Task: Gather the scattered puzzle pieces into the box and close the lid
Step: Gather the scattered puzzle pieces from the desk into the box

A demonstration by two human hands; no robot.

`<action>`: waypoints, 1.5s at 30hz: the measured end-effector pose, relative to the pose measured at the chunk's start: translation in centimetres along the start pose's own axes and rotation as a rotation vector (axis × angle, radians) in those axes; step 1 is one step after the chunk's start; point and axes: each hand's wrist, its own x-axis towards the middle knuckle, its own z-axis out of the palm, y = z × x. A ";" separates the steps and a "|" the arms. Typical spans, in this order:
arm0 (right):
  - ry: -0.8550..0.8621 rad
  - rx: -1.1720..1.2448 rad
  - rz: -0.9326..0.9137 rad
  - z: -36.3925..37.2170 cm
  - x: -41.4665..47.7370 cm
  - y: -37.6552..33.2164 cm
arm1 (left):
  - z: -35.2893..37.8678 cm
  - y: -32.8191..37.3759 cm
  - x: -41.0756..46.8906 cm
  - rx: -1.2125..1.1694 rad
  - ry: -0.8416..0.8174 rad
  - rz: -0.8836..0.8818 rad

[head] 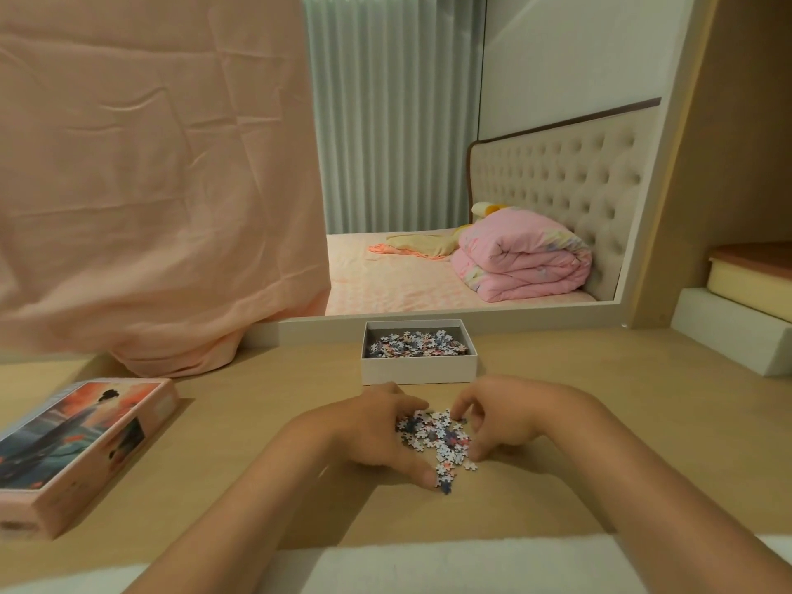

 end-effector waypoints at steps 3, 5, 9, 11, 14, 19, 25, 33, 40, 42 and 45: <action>0.043 0.073 -0.092 0.6 0.5 -0.8 | 0.7 0.5 0.4 0.042 0.044 0.020; 0.089 0.098 -0.098 0.6 0.6 -0.8 | 0.9 0.4 0.5 0.033 0.094 0.030; 0.118 0.056 -0.095 -0.4 0.0 -0.5 | -0.1 -0.6 0.3 0.000 0.110 -0.014; 0.039 -0.005 -0.068 -0.3 -0.2 -0.8 | -0.5 -0.8 0.2 0.092 0.117 -0.098; -0.001 -0.145 -0.037 0.7 0.2 -1.5 | -0.4 -1.0 0.3 0.217 0.048 -0.154; 0.037 -0.035 -0.073 0.8 1.5 -2.5 | 0.0 -0.9 0.4 0.127 0.096 -0.013; 0.186 0.038 -0.109 1.4 2.9 -3.1 | 0.1 -0.8 1.0 0.018 0.265 0.033; 0.268 0.276 -0.120 1.9 3.5 -2.6 | 0.3 -1.7 2.0 -0.193 0.340 0.033; 0.344 0.686 -0.076 -0.2 3.8 -3.0 | -2.6 -2.1 3.7 -0.393 0.453 0.059; 0.426 0.690 -0.096 -1.7 4.8 -3.1 | -3.8 -2.1 4.7 -0.444 0.517 0.073; 0.524 0.708 -0.135 -2.8 6.8 -2.9 | -4.7 -2.4 6.4 -0.401 0.624 0.088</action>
